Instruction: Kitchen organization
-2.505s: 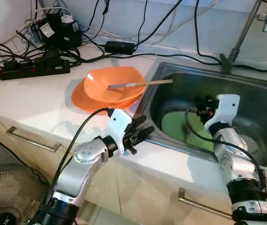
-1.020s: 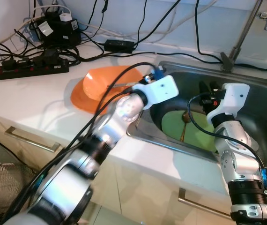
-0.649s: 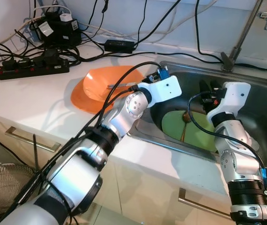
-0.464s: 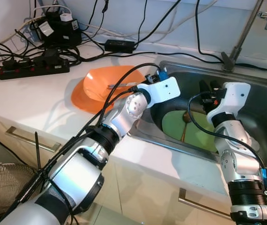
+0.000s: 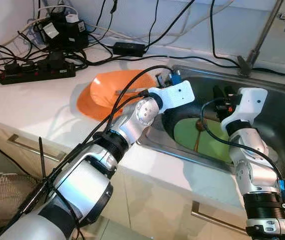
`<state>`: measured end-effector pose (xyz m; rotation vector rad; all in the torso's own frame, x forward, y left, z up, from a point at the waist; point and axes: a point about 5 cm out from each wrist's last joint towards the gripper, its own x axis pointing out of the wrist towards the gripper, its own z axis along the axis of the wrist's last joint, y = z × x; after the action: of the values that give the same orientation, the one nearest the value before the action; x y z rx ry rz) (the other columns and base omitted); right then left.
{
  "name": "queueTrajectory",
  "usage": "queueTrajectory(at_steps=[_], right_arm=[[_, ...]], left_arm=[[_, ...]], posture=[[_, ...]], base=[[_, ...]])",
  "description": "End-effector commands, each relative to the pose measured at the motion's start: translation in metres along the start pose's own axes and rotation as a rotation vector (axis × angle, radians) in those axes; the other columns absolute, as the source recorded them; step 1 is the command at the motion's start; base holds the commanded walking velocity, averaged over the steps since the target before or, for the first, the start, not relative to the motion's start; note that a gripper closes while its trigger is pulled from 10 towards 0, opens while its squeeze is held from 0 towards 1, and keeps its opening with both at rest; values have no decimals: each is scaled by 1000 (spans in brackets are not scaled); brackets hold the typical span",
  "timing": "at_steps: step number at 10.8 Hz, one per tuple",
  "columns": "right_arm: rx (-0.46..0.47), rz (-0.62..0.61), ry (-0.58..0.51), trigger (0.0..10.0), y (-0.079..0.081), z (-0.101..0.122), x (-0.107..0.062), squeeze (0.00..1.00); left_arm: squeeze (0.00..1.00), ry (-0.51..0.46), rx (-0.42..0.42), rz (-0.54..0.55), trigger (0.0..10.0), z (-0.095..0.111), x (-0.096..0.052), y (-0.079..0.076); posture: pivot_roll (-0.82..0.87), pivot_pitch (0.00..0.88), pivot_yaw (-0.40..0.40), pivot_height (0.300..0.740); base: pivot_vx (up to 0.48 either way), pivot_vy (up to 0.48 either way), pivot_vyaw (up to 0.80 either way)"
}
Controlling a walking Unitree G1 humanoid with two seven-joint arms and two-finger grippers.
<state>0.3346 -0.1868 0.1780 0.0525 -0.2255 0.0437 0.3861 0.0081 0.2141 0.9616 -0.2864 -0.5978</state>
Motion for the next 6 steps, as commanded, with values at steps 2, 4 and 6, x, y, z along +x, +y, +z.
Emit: queueTrajectory(at_steps=[2,4,6], right_arm=[[-6,-1,-5,10000,0,2,1,0],[-4,4,-6,10000,1,2,2,0],[0,9,-7,10000,2,2,3,0]], left_arm=[[0,-10,28,38,0,5,2,11],[0,-24,59,76,0,8,1,19],[0,-105,124,194,0,24,-2,43]], posture=[[149,23,27,740],[153,14,25,740],[154,9,23,740]], base=[[0,0,0],[0,0,0],[0,0,0]])
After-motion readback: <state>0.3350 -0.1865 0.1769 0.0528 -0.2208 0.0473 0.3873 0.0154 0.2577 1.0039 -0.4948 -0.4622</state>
